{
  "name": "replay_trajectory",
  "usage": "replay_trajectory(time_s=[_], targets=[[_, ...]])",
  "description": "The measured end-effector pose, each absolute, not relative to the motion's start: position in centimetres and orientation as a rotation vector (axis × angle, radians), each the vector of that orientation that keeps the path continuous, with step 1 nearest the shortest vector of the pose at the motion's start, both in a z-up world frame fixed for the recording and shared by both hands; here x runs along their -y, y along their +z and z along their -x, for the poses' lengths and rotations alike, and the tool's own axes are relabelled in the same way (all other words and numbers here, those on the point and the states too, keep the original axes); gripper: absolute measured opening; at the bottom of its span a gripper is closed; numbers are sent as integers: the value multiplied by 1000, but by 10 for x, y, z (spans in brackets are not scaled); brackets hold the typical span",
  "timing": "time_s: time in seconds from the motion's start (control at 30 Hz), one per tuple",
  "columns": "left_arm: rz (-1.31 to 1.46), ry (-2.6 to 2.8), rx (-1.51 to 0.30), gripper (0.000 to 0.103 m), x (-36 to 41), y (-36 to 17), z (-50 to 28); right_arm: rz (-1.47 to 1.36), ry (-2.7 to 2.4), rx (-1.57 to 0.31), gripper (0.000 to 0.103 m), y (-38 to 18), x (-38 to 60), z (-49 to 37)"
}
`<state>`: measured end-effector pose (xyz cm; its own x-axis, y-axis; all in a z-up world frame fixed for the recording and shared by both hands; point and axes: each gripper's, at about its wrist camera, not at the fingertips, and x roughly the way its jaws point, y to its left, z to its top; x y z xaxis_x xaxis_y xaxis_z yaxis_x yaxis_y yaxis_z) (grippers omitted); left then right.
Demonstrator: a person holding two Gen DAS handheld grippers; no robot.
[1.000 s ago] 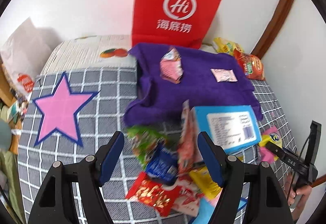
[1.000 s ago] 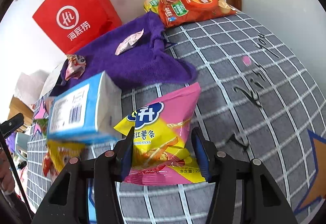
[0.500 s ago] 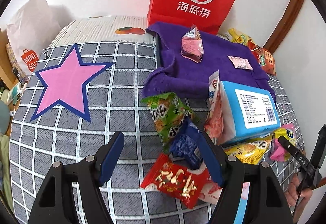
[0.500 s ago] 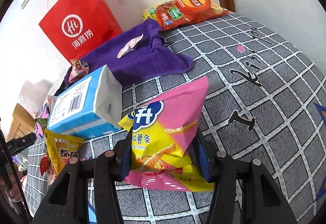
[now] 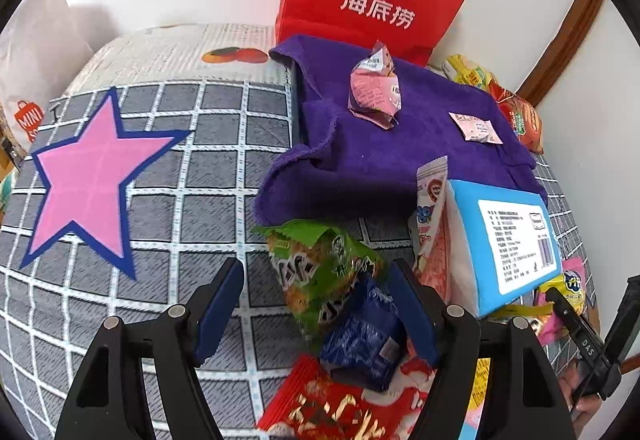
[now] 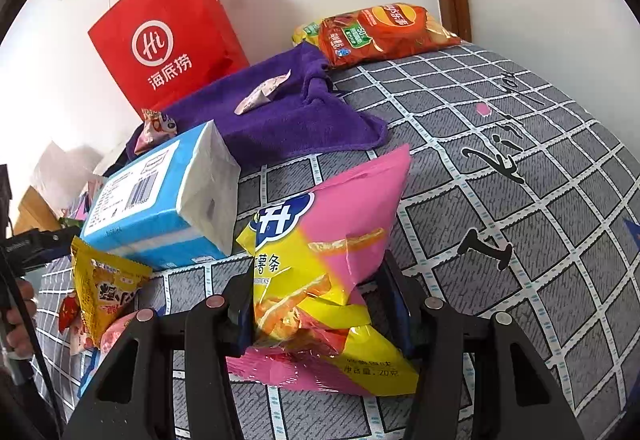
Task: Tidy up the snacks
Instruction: 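Grasp green chip bag with left gripper while right grasps pink-yellow fries bag, then carry both bags over the purple towel and lower them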
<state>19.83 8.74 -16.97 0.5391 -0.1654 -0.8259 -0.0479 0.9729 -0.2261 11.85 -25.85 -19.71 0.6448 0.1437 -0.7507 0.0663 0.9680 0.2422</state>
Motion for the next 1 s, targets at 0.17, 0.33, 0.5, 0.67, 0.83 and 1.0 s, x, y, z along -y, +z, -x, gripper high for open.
replay_trajectory(time_s=[0.17, 0.33, 0.5, 0.67, 0.83, 1.0], targets=[[267, -51, -1003, 71, -90, -181, -207, -274, 54, -868, 53, -198, 260, -117], [290, -103, -997, 46, -91, -180, -206, -284, 60, -866, 53, -199, 261, -116], [315, -75, -969, 44, -100, -168, -199, -281, 58, -863, 53, -199, 260, -116], [281, -43, -933, 44, -110, -141, -187, -258, 64, -880, 47, -194, 256, -116], [276, -33, -895, 44, -117, -120, -180, -258, 94, -846, 43, -167, 256, -116], [273, -45, -864, 44, -114, -98, -184, -187, 94, -795, 43, -121, 249, -123]])
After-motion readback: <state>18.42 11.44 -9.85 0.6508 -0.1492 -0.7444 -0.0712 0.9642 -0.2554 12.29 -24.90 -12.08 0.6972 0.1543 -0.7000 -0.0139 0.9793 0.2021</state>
